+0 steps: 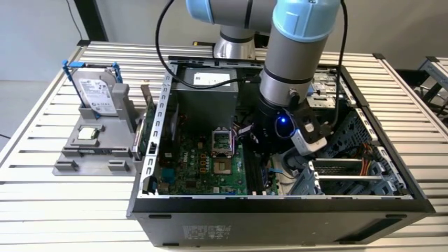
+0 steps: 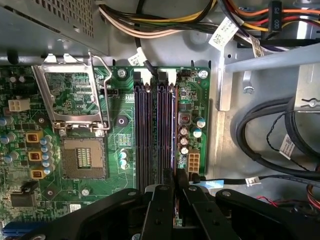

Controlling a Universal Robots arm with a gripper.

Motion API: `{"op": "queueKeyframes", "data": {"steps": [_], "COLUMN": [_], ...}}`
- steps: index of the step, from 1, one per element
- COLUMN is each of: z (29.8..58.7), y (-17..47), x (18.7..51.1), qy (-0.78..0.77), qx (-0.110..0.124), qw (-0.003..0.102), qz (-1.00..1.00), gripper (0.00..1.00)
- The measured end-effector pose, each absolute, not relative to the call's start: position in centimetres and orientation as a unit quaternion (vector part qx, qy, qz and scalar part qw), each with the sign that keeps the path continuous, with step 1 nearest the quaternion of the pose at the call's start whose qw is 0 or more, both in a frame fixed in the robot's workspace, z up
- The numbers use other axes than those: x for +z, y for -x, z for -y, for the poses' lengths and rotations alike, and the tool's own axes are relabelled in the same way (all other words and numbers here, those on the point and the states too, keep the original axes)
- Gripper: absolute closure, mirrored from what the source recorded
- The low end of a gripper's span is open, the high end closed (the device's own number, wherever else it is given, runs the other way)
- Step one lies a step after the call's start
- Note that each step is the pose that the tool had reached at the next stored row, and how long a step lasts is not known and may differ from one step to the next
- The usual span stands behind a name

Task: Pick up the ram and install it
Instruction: 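Insert the ram into the slot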

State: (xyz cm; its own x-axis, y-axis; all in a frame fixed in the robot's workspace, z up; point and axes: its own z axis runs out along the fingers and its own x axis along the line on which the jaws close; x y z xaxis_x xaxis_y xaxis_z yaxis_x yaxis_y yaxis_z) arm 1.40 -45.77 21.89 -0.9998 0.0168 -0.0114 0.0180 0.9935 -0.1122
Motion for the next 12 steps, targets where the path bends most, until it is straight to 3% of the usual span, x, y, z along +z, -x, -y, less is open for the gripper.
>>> {"op": "queueKeyframes", "data": {"steps": [12], "z": [45.51], "y": [-1.37], "x": [21.48], "qy": [-0.011], "qx": [-0.058], "qw": [0.005], "qz": [-0.998], "gripper": [1.00]}}
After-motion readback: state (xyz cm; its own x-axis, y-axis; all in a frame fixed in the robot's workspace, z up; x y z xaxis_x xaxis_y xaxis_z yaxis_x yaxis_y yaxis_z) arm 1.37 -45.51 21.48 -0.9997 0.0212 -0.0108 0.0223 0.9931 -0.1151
